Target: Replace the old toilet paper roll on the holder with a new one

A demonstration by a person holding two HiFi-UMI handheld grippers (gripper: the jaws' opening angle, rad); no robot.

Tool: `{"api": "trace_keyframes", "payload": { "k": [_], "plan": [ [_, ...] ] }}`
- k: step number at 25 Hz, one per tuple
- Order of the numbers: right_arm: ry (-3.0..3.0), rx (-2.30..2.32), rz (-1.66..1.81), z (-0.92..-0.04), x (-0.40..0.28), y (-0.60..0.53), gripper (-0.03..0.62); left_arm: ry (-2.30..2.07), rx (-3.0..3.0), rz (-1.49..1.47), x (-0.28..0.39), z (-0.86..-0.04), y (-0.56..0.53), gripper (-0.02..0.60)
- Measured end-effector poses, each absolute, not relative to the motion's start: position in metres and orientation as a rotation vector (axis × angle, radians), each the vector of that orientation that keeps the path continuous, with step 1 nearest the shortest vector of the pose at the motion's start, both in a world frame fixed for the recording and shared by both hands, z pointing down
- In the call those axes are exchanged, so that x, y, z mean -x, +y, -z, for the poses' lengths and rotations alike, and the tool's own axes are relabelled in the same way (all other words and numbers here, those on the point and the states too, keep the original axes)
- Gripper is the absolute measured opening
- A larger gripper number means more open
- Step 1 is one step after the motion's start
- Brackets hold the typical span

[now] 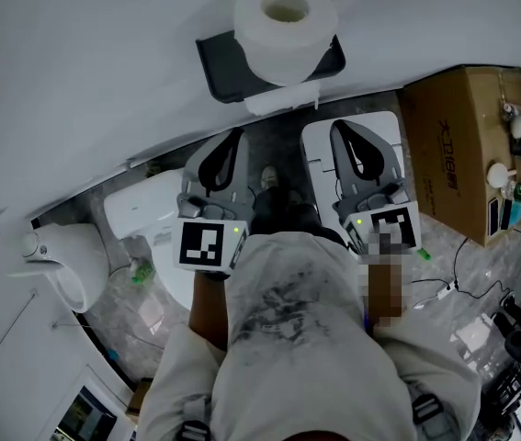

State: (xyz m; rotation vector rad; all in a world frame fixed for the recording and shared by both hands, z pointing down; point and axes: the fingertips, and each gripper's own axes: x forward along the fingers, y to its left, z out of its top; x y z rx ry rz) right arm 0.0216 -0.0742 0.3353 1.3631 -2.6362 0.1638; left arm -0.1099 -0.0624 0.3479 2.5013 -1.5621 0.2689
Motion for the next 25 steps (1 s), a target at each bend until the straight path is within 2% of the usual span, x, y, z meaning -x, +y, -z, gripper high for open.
{"api": "trace_keyframes", "payload": {
  "k": [10, 25],
  "plan": [
    [-2.601, -1.398, -0.148, -0.342, -0.019, -0.105, 0.000, -1.510, -2.537, -0.276, 0.106, -0.360, -0.074, 0.012],
    [-2.570, -1.391, -0.163, -0.359, -0.016, -0.130, 0.000, -1.459, -2.557, -0.276, 0.097, -0.371, -0.089, 0.104]
  ]
}}
